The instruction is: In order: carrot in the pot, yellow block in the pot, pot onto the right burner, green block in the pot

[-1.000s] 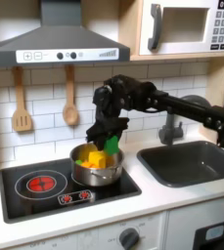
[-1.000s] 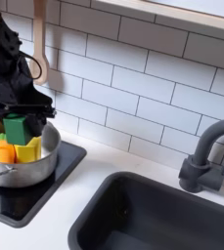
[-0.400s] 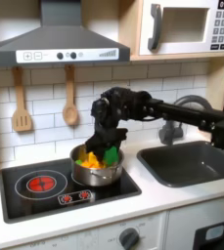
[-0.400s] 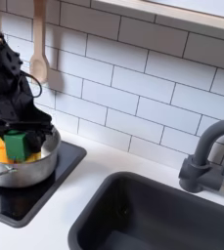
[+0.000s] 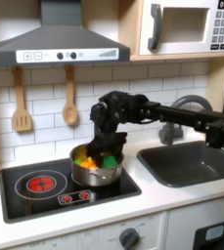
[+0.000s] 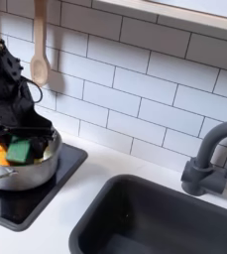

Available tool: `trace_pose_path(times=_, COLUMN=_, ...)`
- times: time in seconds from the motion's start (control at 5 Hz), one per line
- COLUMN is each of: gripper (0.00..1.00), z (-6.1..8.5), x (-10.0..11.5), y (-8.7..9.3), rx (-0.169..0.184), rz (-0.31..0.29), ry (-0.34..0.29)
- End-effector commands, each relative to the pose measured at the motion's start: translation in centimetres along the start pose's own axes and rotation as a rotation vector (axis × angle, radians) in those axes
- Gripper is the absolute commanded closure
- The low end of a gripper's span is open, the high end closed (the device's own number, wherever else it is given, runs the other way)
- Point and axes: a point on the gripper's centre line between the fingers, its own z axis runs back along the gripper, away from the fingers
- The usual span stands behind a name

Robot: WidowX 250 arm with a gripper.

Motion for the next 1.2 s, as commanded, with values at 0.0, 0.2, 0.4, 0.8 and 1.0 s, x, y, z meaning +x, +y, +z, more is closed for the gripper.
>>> trace_pose_path(times=0.0, gripper=0.0, z=0.5, x=0.1, y=-0.1, rx=0.002, rz=-0.023, ry=-0.022)
trace_pose_path(times=0.2, gripper=0.0, z=1.5, x=0.5, y=0.1, rx=0.005, rz=-0.025, ry=-0.047)
trace_pose_path(times=0.4, gripper=0.0, z=3.9, x=0.8, y=-0.6, rx=0.011, rz=-0.044, ry=-0.11)
trace_pose_path(times=0.8, gripper=0.0, z=9.1, x=1.0, y=-2.1, rx=0.024, rz=-0.092, ry=-0.244)
trace_pose_path(times=1.0, gripper=0.0, z=11.9, x=1.2, y=-2.2, rx=0.042, rz=-0.094, ry=-0.342)
